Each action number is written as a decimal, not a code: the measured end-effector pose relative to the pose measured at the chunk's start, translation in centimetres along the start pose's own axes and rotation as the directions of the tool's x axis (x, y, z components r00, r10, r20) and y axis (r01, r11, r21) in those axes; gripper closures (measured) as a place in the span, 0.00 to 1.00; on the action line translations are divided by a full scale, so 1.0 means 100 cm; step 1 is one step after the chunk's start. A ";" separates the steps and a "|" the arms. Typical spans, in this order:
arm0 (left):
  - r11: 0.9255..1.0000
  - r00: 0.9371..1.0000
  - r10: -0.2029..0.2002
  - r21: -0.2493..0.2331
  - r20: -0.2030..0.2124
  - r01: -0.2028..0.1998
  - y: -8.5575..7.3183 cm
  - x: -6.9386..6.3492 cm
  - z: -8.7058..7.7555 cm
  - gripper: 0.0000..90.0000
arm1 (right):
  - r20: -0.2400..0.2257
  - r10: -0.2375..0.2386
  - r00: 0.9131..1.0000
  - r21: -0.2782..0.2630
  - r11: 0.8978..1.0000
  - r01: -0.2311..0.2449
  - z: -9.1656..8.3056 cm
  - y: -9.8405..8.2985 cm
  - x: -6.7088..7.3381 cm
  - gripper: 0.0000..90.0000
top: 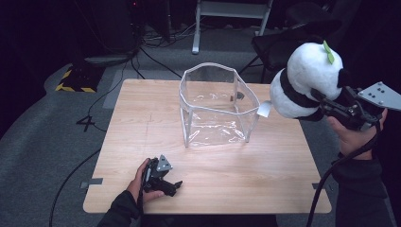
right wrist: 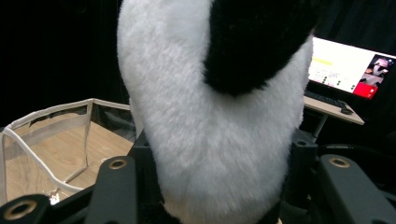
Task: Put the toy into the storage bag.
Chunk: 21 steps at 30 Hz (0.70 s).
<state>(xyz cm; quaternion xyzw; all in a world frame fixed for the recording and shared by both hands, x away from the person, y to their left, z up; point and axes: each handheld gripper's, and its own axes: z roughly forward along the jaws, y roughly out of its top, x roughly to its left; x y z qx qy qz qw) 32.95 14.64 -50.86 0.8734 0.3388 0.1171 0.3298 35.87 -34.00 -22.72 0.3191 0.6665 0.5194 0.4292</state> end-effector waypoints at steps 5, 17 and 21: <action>1.000 1.000 0.002 0.000 -0.001 -0.002 0.000 0.000 0.000 0.00 | -0.012 0.003 1.000 -0.013 1.000 -0.003 0.005 0.006 0.003 0.52; 1.000 1.000 0.002 0.000 0.001 -0.002 0.000 0.000 0.000 0.00 | -0.049 -0.012 0.999 -0.043 0.999 0.010 0.017 0.028 0.017 0.52; 1.000 1.000 -0.002 0.000 0.002 0.002 0.000 0.000 0.000 0.00 | -0.066 -0.018 0.998 -0.052 0.999 0.015 0.024 0.035 0.024 0.52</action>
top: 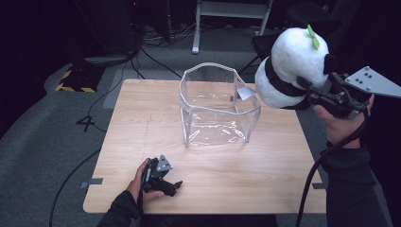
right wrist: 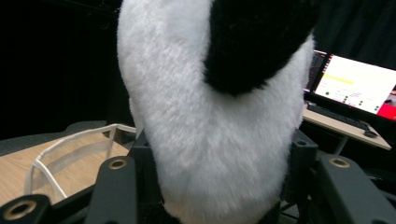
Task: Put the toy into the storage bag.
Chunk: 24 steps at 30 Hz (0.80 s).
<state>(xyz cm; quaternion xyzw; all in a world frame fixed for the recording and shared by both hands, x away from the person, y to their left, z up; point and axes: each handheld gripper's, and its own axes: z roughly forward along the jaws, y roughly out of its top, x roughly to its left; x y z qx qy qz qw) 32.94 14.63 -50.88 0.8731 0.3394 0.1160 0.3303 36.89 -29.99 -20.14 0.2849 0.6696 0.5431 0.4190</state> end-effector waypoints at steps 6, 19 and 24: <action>1.000 1.000 -0.001 0.000 -0.001 0.001 0.000 0.000 0.000 0.00 | -0.032 -0.009 0.999 -0.003 1.000 0.009 0.014 0.007 0.012 0.52; 1.000 1.000 -0.007 -0.003 -0.006 0.007 -0.001 -0.001 0.000 0.00 | -0.103 -0.013 0.995 -0.004 1.000 0.013 0.052 0.015 0.044 0.52; 1.000 1.000 -0.003 -0.001 -0.007 0.003 -0.001 0.000 0.000 0.00 | -0.129 -0.016 0.991 0.001 1.000 0.016 0.068 0.016 0.058 0.52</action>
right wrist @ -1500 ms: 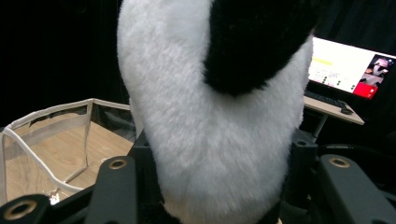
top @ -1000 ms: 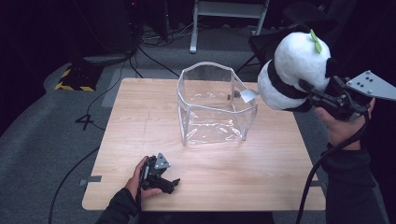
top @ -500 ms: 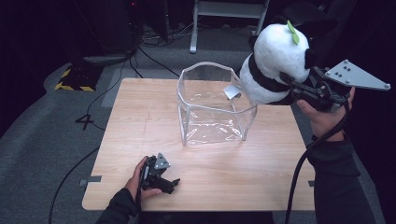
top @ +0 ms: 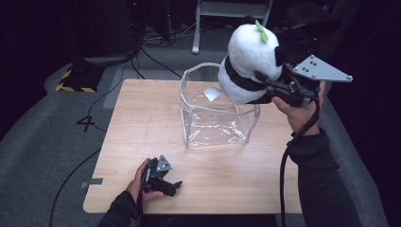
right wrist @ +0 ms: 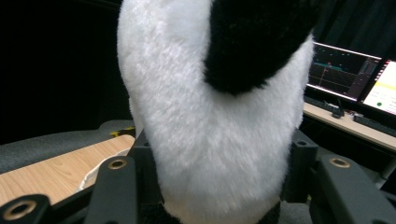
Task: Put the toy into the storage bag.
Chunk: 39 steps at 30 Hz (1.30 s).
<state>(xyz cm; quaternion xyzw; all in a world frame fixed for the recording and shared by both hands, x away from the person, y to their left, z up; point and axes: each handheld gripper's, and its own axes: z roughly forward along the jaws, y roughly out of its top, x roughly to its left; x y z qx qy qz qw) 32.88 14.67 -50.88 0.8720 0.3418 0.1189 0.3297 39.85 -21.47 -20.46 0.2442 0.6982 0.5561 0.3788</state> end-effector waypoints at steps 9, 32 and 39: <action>1.000 1.000 -0.001 0.001 0.000 0.001 0.000 0.000 0.000 0.00 | -0.039 -0.013 0.999 0.024 1.000 0.013 0.027 -0.002 0.019 0.52; 1.000 1.000 -0.007 -0.005 -0.001 0.007 -0.001 0.000 0.000 0.00 | -0.063 0.000 0.998 0.122 0.993 0.008 0.076 -0.027 0.032 0.51; 1.000 1.000 -0.008 -0.005 0.000 0.008 -0.001 0.000 0.000 0.00 | -0.068 0.012 0.998 0.158 0.988 -0.001 0.086 -0.041 0.034 0.51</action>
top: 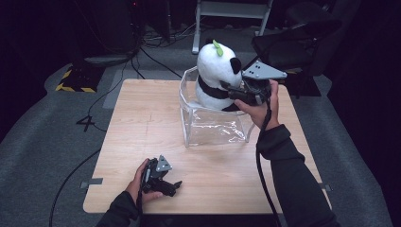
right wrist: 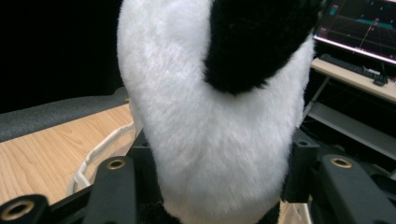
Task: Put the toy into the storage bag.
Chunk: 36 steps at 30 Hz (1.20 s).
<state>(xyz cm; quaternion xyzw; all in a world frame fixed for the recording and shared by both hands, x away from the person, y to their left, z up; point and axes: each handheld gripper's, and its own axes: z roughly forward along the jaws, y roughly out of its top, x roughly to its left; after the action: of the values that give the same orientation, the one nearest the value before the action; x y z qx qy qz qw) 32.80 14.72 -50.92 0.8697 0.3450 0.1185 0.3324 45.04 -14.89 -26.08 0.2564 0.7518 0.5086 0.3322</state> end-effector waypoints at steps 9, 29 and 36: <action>1.000 1.000 -0.001 -0.001 -0.001 0.001 0.000 0.000 0.000 0.00 | -0.009 0.001 1.000 0.074 0.997 0.000 0.015 -0.017 0.006 0.49; 1.000 1.000 -0.005 0.001 -0.002 0.005 0.000 0.000 0.000 0.00 | -0.036 0.030 0.999 0.208 0.978 -0.022 0.035 -0.037 0.006 0.44; 1.000 1.000 -0.004 0.000 -0.003 0.004 0.000 0.000 0.000 0.00 | -0.039 0.029 0.999 0.236 0.972 -0.019 0.040 -0.040 0.007 0.42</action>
<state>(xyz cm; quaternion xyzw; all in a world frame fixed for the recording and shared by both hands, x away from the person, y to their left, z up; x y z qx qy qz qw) 32.75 14.74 -50.91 0.8688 0.3474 0.1192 0.3321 47.39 -13.42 -31.04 0.2923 0.8106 0.4251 0.2771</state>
